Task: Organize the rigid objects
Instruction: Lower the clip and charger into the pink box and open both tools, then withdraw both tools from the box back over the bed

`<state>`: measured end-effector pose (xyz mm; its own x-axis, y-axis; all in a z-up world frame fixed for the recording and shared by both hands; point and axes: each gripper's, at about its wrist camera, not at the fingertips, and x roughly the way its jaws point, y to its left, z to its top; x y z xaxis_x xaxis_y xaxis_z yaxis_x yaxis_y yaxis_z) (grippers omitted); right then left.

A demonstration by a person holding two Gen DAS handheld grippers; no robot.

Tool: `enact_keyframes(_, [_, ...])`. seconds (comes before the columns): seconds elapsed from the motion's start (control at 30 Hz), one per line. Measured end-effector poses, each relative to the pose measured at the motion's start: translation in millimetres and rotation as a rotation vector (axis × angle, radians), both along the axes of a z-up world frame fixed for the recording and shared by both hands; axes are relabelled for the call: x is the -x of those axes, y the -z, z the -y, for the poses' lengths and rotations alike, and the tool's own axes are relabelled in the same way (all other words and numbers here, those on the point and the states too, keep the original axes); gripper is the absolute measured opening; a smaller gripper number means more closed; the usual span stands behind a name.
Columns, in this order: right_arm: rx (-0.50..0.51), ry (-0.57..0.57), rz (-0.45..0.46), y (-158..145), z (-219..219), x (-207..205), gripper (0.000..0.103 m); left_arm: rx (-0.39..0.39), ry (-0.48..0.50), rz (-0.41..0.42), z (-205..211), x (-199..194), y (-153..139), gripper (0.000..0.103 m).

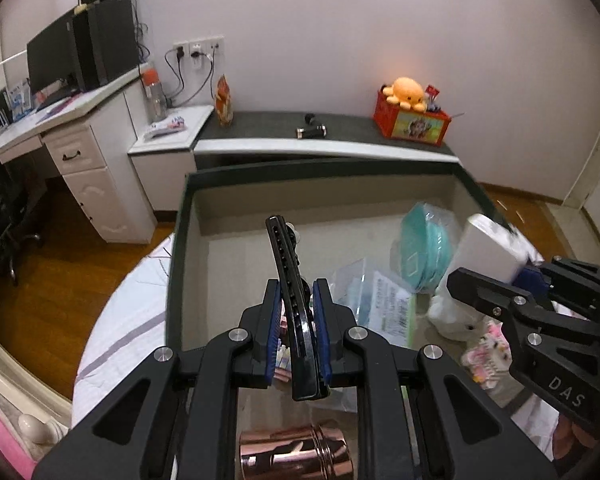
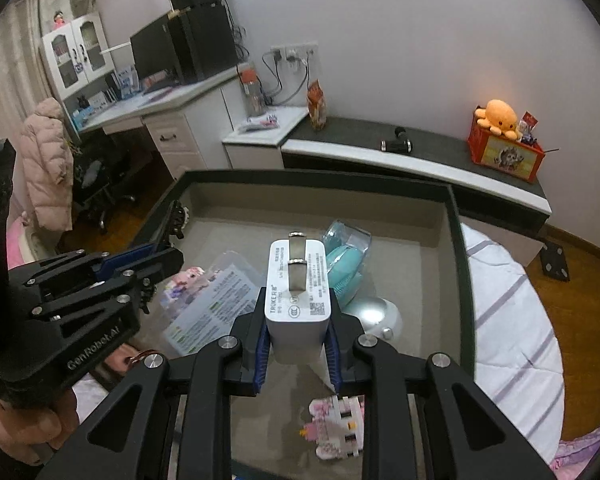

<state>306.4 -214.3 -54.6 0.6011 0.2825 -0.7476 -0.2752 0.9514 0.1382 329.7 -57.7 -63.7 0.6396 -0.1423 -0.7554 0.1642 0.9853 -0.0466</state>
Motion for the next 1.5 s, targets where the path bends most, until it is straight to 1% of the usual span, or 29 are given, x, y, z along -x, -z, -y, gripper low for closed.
enact_keyframes(0.03, [0.004, 0.000, -0.003, 2, -1, -1, 0.024, -0.004, -0.002, -0.007, 0, -2, 2, 0.018])
enact_keyframes(0.1, [0.014, -0.004, -0.016, 4, -3, -3, 0.024, -0.012, -0.014, -0.017, -1, -2, 4, 0.038])
enact_keyframes(0.13, [0.020, -0.004, -0.018, 5, -4, -3, 0.024, -0.012, -0.024, -0.010, -2, -1, 3, 0.060])
enact_keyframes(0.17, [0.028, -0.004, -0.013, 5, -4, -2, 0.025, -0.019, -0.037, 0.008, -4, 2, 0, 0.078])
enact_keyframes(0.23, [0.032, -0.001, -0.004, 3, -4, 2, 0.044, -0.028, -0.053, 0.060, -8, 12, -9, 0.091])
enact_keyframes(0.27, [0.031, 0.005, 0.004, 1, -3, 4, 0.063, -0.026, -0.054, 0.072, -10, 17, -12, 0.093])
enact_keyframes(0.3, [0.029, 0.014, 0.019, -3, 0, 9, 0.074, -0.019, -0.050, 0.081, -12, 21, -16, 0.095])
enact_keyframes(0.33, [0.024, 0.017, 0.031, -6, 1, 11, 0.078, -0.010, -0.045, 0.095, -16, 26, -22, 0.096])
enact_keyframes(0.37, [0.018, 0.020, 0.046, -11, 5, 17, 0.081, -0.008, -0.046, 0.109, -18, 31, -26, 0.097])
enact_keyframes(0.43, [0.010, 0.029, 0.064, -17, 9, 25, 0.083, -0.009, -0.052, 0.141, -21, 44, -35, 0.099])
enact_keyframes(0.5, [-0.004, 0.044, 0.088, -25, 13, 35, 0.090, -0.005, -0.058, 0.168, -22, 56, -44, 0.101])
enact_keyframes(0.63, [-0.027, 0.077, 0.141, -38, 19, 62, 0.091, 0.011, -0.073, 0.219, -24, 91, -60, 0.103])
enact_keyframes(0.77, [-0.059, 0.105, 0.186, -49, 23, 92, 0.091, 0.012, -0.086, 0.253, -26, 124, -68, 0.103])
enact_keyframes(0.9, [-0.095, 0.116, 0.216, -57, 23, 124, 0.091, 0.012, -0.097, 0.267, -26, 155, -70, 0.103])
enact_keyframes(1.03, [-0.120, 0.124, 0.244, -63, 22, 155, 0.091, 0.033, -0.112, 0.266, -32, 186, -68, 0.103])
enact_keyframes(1.23, [-0.173, 0.128, 0.276, -63, 25, 205, 0.091, 0.042, -0.126, 0.271, -30, 230, -60, 0.103])
enact_keyframes(1.5, [-0.193, 0.169, 0.284, -50, 33, 260, 0.091, 0.039, -0.139, 0.275, -25, 276, -57, 0.103])
